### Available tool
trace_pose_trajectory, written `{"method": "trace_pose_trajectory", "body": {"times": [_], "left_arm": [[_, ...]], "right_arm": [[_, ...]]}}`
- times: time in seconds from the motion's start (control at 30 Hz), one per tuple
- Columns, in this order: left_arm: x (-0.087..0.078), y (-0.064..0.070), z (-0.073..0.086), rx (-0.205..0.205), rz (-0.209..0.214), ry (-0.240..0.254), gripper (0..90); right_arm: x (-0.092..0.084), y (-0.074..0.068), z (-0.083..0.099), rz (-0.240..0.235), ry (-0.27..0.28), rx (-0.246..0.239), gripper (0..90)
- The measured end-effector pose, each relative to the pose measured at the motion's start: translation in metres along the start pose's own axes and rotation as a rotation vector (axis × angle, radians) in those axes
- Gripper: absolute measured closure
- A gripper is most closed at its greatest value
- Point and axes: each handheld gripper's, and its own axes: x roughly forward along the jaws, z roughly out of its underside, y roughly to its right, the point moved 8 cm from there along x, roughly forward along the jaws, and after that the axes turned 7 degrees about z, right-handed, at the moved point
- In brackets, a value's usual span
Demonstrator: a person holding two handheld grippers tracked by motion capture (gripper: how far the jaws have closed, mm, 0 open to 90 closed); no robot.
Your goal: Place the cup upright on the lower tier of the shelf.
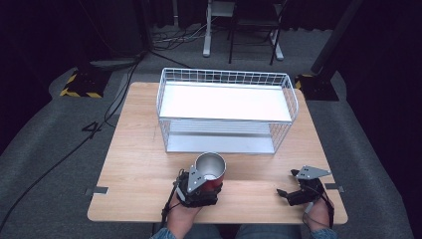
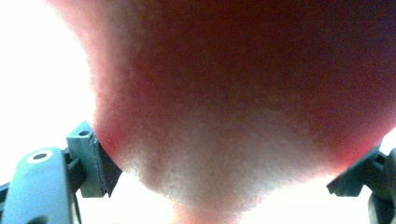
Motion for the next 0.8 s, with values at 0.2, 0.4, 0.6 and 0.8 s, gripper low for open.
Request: {"method": "trace_pose_trajectory", "body": {"times": [0.2,0.4,0.6,0.8], "left_arm": [[0.011,-0.008,-0.009,-0.014,-0.006,0.000,16.7],[0.022,-0.018,-0.018,-0.034,-0.018,-0.002,16.7],[0.037,-0.030,-0.026,-0.045,-0.039,-0.010,16.7],[0.045,-0.038,-0.034,-0.061,-0.055,-0.003,16.7]], "right_arm": [[0.000,-0.001,0.000,-0.004,-0.002,-0.005,2.0],[0.000,-0.001,0.000,0.001,-0.003,-0.012,1.3],[0.000,-0.002,0.000,0.001,0.001,-0.017,0.8],[0.000,-0.002,0.000,0.002,0.003,-0.022,0.8]]}}
